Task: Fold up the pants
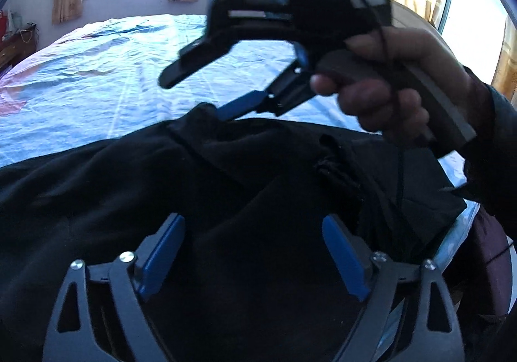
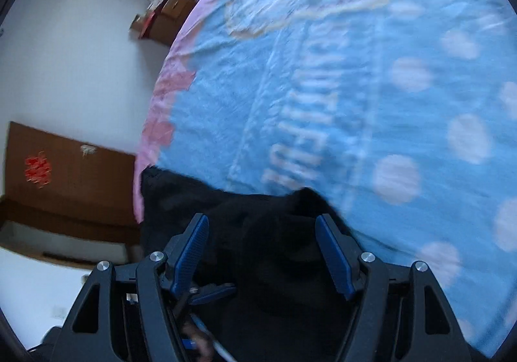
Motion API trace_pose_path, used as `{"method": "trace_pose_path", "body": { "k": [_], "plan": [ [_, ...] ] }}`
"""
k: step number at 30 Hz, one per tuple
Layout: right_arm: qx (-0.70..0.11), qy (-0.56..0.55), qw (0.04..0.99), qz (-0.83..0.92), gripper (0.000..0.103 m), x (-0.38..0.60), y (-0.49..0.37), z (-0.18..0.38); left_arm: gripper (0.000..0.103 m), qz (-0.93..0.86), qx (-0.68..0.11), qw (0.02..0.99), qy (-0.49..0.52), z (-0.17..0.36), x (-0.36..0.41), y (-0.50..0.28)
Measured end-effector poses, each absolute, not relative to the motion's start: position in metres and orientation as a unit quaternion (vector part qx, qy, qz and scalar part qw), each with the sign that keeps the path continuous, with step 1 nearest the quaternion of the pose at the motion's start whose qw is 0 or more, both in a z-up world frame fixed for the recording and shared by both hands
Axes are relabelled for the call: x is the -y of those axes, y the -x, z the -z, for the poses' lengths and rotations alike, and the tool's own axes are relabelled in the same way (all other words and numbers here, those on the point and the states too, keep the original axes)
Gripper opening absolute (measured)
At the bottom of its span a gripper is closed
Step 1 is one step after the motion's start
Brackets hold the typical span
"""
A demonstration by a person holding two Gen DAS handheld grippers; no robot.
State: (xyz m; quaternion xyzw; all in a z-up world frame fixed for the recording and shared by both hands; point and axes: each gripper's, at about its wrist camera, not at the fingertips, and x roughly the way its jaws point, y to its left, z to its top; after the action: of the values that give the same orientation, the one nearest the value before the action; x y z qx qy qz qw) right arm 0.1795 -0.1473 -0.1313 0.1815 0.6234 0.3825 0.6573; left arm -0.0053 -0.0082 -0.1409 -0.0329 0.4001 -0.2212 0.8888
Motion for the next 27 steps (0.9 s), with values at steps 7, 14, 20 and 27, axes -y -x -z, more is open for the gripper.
{"method": "trace_pose_path", "body": {
  "k": [7,14,20,27],
  "plan": [
    [-0.596,-0.252,0.661,-0.38,0.049,0.154,-0.201,0.136,0.097,0.219,-0.397,0.891,0.005,0.144,0.019,0.008],
    [-0.615,-0.236,0.654,-0.371,0.05,0.167,-0.197,0.134,0.101,0.213,-0.396,0.893,0.001,0.141,0.024,0.012],
    [-0.562,-0.225,0.714,-0.351,0.056,0.24,-0.154,0.068,0.099,0.232,-0.384,0.891,0.075,0.123,0.017,0.022],
    [-0.599,-0.046,0.744,-0.293,0.055,0.237,-0.082,0.078,0.07,0.276,-0.423,0.858,0.094,0.142,0.069,0.031]
  ]
}}
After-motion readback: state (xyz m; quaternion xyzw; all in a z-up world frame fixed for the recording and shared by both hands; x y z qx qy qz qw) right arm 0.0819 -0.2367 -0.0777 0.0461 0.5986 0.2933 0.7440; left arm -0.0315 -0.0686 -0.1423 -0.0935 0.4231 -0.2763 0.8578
